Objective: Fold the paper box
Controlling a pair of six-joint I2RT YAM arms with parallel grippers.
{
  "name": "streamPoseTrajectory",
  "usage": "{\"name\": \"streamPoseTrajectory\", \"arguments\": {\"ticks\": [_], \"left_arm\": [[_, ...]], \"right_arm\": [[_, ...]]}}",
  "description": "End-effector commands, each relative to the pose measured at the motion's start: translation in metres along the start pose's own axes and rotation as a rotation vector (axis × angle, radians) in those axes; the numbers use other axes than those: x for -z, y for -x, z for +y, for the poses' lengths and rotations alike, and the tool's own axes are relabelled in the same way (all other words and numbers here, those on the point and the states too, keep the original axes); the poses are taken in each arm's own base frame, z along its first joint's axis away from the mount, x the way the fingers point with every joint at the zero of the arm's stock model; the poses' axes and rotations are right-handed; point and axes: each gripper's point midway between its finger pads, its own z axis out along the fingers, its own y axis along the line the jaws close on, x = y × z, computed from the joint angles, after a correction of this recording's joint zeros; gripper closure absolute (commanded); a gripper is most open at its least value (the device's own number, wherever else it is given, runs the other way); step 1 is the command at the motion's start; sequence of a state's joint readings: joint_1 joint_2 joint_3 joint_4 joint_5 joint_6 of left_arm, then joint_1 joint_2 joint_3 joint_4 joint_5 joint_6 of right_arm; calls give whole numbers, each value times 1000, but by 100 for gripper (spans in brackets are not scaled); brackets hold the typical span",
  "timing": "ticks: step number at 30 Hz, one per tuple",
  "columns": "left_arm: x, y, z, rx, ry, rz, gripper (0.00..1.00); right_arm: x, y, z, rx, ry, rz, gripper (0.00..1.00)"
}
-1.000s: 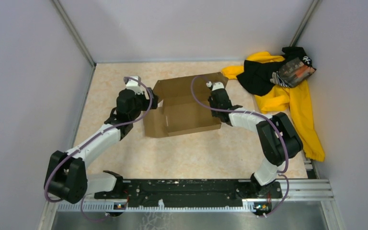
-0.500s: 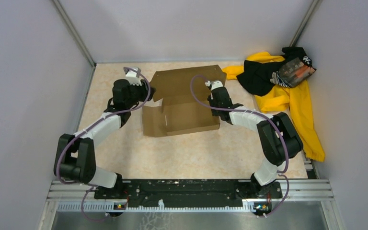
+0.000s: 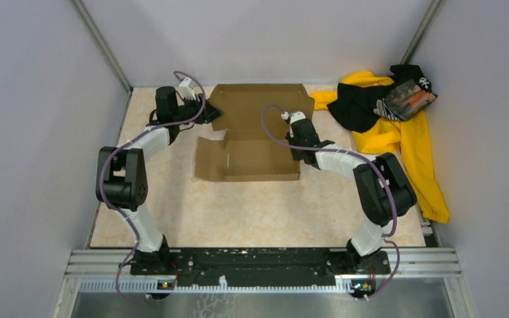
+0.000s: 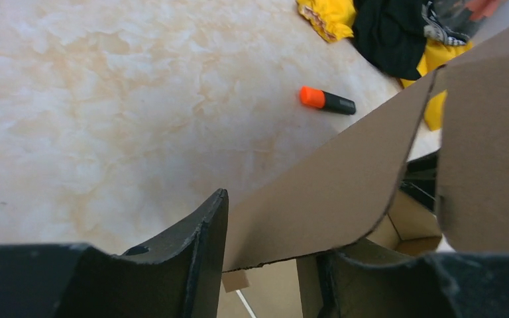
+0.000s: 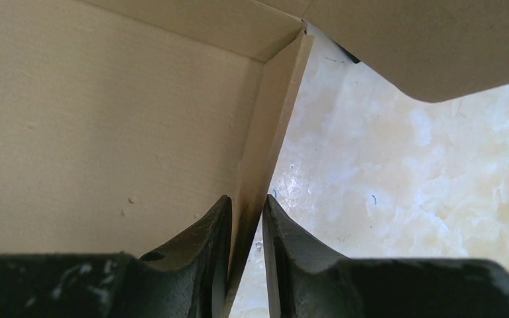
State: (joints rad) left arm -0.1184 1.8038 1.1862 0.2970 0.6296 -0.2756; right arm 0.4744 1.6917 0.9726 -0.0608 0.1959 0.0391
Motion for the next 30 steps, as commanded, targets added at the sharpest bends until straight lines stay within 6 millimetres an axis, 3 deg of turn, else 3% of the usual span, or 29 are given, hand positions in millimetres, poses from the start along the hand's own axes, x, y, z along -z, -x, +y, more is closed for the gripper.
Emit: {"name": "streamPoseTrajectory", "arguments": {"ticks": [1, 7, 19, 30], "left_arm": [[-5, -2, -19, 58, -163, 78, 53], [-16, -15, -15, 119, -204, 157, 52], [-22, -20, -8, 193, -214, 228, 52], [-24, -39, 3, 336, -233, 333, 51]], "right_arm": [[-1, 23, -4, 2, -2, -41, 76], [-1, 24, -4, 4, 1, -36, 77], [1, 28, -4, 8, 4, -38, 76], [1, 27, -5, 7, 0, -36, 77]]}}
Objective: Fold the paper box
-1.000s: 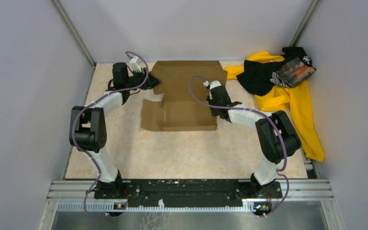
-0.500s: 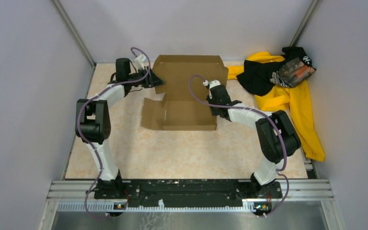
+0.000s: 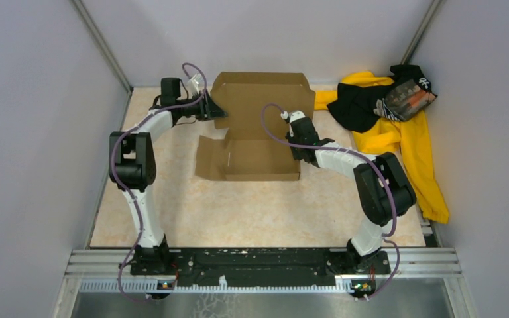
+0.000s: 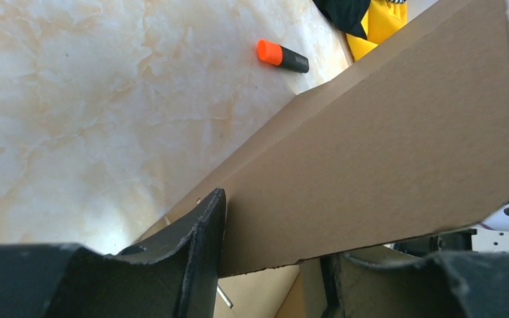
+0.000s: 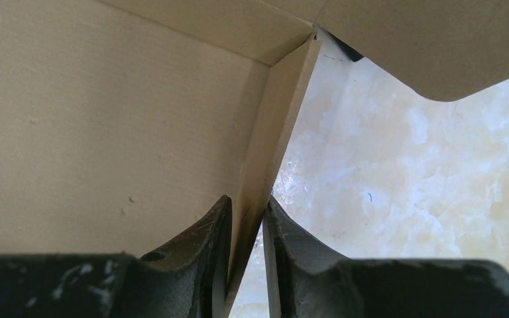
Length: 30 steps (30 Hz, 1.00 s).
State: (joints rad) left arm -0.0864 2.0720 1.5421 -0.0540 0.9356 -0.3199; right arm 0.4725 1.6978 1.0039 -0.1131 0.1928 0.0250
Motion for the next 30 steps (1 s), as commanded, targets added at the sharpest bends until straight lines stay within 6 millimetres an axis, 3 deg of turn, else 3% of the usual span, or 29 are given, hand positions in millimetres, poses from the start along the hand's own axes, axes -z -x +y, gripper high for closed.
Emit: {"name": "streamPoseTrajectory", "arguments": {"ticks": [1, 12, 30], "left_arm": [[-1, -17, 6, 110, -40, 76, 51], [-5, -32, 20, 250, -85, 106, 50], [-2, -36, 22, 377, -170, 90, 57]], "right_arm": [[0, 27, -4, -12, -3, -65, 77], [1, 29, -5, -13, -5, -69, 76], [-1, 22, -6, -24, -14, -72, 77]]}}
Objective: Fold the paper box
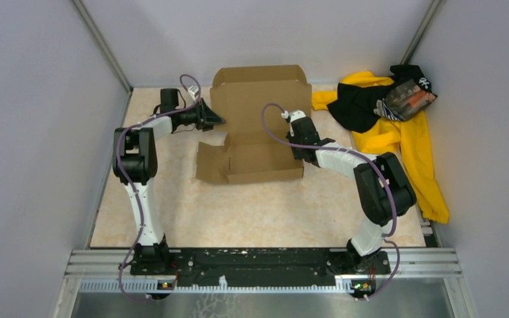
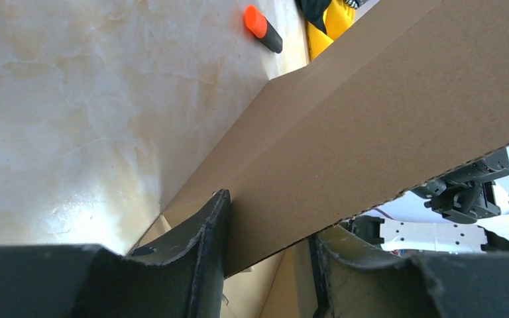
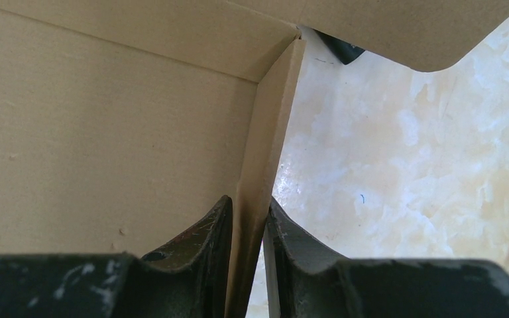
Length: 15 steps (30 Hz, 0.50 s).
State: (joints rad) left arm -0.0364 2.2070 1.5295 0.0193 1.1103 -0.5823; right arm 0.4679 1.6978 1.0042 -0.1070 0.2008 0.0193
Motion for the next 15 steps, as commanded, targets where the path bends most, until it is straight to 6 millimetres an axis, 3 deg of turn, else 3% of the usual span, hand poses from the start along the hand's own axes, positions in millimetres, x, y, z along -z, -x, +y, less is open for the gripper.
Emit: {"name": "streamPoseTrajectory", "arguments": {"ticks": [1, 15], "left_arm": [[-1, -8, -1, 39, -61, 23, 57], [1, -25, -3, 134, -128, 1, 56]], "right_arm": [[0, 21, -3, -27, -4, -68, 77], [3, 14, -5, -61, -22, -108, 78]]}}
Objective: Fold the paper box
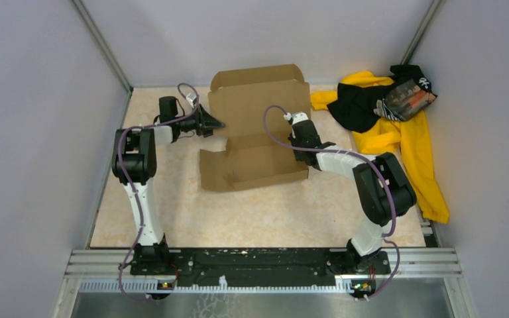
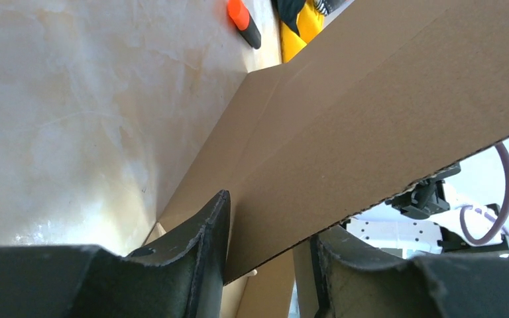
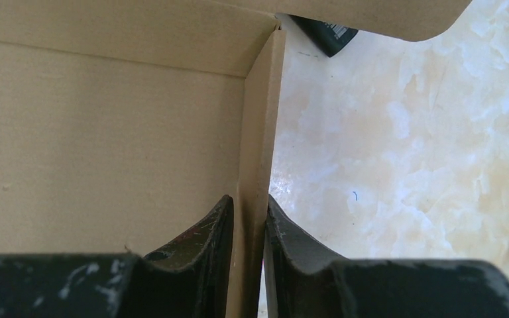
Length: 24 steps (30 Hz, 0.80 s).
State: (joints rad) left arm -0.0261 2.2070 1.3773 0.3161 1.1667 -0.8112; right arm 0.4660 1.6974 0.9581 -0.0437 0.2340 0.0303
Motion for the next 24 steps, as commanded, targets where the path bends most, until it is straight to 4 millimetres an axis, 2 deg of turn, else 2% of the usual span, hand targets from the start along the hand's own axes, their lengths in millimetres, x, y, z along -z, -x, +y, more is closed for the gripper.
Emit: {"name": "streamPoseTrajectory", "arguments": {"ticks": [1, 11, 24], "left_arm": [[-1, -12, -6, 41, -52, 17, 55], [4, -26, -15, 112, -117, 2, 53], [6, -43, -7, 240, -184, -26, 50]], "right_arm": [[7, 20, 0, -50, 10, -93, 78], [9, 17, 5, -51, 3, -110, 78], [11, 18, 7, -50, 5, -122, 78]]}}
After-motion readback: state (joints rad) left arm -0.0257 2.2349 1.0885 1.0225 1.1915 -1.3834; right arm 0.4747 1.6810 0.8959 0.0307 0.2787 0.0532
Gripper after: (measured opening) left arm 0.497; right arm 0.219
